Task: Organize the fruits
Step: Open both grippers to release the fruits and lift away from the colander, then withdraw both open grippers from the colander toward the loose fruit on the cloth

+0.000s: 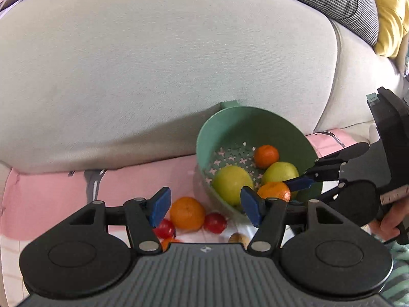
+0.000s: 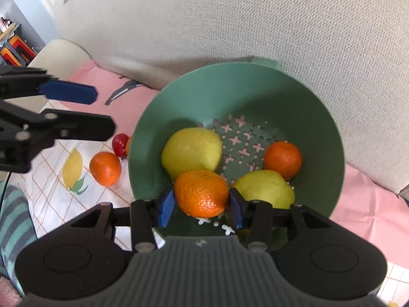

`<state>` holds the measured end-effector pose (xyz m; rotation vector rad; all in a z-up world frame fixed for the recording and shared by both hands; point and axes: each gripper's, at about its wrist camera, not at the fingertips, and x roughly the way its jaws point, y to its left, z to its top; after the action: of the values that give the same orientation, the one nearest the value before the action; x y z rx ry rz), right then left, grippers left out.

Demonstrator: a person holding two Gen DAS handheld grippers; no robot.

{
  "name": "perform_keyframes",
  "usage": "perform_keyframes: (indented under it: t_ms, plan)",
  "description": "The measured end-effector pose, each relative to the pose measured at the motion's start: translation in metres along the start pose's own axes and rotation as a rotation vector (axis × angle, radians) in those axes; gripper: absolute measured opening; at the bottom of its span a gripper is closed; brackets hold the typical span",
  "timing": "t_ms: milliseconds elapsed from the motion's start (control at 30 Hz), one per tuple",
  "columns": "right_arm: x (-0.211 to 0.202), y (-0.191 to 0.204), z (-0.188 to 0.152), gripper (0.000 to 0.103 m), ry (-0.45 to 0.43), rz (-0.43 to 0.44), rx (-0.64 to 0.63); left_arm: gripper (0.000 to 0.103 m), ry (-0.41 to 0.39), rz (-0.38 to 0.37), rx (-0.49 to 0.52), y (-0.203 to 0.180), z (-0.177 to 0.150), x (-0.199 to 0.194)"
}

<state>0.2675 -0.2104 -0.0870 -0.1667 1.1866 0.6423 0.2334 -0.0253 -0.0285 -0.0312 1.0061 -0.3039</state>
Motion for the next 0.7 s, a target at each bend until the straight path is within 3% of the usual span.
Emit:
perform_keyframes:
  t_ms: [500, 600, 700]
  plan:
    - [-0.021, 0.006, -0.003, 0.045, -0.045, -0.012, 0.043, 0.075, -0.004, 0.022, -0.053, 0.011, -0.051, -0.025]
    - [-0.031, 0.016, -0.007, 0.054, -0.080, -0.036, 0.047, 0.075, -0.025, 0.029, -0.052, 0.011, -0.059, -0.035]
    - [-0.045, 0.027, -0.016, 0.054, -0.141, -0.047, 0.061, 0.075, -0.064, 0.042, -0.042, 0.009, -0.066, -0.047]
